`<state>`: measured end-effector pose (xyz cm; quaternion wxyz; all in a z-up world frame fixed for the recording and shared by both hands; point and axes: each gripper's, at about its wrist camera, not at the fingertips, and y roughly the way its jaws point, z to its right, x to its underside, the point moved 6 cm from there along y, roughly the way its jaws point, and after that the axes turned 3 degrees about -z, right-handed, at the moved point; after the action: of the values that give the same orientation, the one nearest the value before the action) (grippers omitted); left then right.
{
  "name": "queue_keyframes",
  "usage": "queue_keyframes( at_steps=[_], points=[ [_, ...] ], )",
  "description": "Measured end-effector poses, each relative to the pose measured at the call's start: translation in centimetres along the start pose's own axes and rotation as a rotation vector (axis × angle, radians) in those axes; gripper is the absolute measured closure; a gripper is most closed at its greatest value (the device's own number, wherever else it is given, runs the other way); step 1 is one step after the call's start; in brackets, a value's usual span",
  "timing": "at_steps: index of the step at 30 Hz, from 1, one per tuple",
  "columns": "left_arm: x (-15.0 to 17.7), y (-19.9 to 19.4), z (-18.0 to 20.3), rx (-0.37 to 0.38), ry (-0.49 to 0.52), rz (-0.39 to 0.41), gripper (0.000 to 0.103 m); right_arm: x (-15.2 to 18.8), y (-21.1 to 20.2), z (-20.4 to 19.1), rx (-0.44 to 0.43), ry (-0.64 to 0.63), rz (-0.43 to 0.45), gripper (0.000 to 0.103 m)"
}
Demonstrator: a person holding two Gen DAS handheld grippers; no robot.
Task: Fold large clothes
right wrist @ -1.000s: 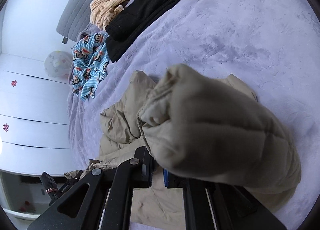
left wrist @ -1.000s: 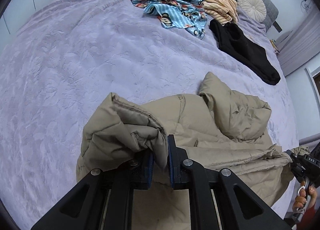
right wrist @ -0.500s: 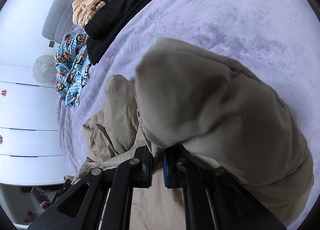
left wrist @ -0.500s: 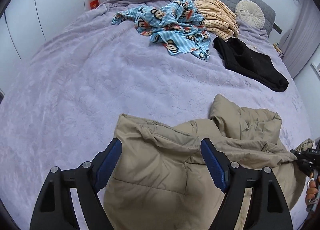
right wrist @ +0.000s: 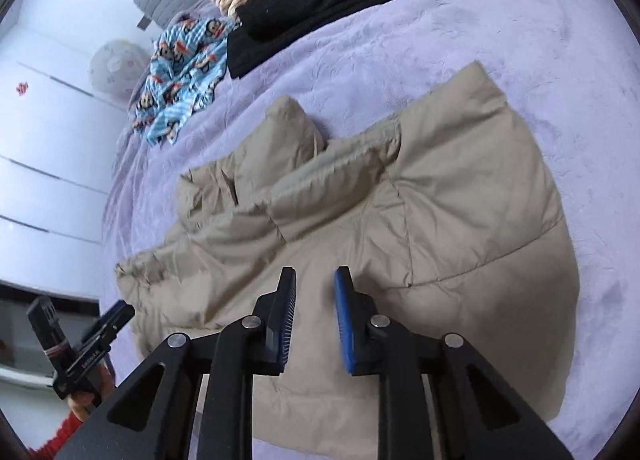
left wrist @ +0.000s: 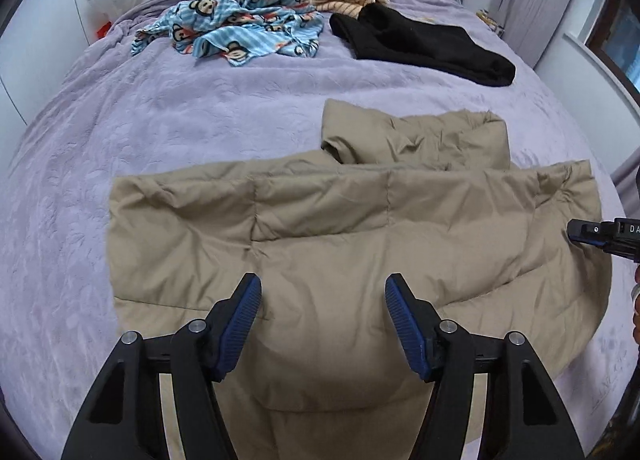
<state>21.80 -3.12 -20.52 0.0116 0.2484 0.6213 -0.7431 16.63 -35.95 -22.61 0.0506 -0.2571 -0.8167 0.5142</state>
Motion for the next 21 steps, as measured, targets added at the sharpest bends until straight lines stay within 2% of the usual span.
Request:
queue_keyframes(
  at_steps=[5, 9, 13, 15, 16, 18, 21],
  points=[
    [-0.6, 4.2, -0.2, -0.045, -0.056, -0.002, 0.037, -0.6, 3.3, 1.3, 0.053, -0.032, 0.009, 0.083],
    [-2.9, 6.4, -0.5, -0.069, -0.060, 0.018, 0.036, -2.3, 4.8, 2.1, 0.080, -0.040, 0.011, 0.087],
    [-4.8, 7.4, -0.6, -0.088, -0.077, -0.014, 0.037, -3.9, 6.0, 2.2, 0.098, -0.026, -0.002, 0.089],
    [-5.2, 5.3, 0.1, -0.020, -0.092, 0.010, 0.037, -4.1, 5.0, 1.1, 0.089, -0.025, 0.009, 0.085],
    [-5.3, 3.9, 0.6, 0.011, -0.085, 0.035, 0.037, -3.9, 4.0, -0.2, 0.036, -0.060, 0.024, 0.085],
    [-4.9, 1.6, 2.2, 0.052, -0.030, 0.068, 0.036, -2.9, 3.0, -2.6, -0.028, -0.133, 0.019, 0.085],
    [-3.7, 1.4, 4.7, 0.089, 0.064, 0.044, 0.036, -1.5, 3.4, -5.1, -0.085, -0.229, -0.031, 0.085]
  ],
)
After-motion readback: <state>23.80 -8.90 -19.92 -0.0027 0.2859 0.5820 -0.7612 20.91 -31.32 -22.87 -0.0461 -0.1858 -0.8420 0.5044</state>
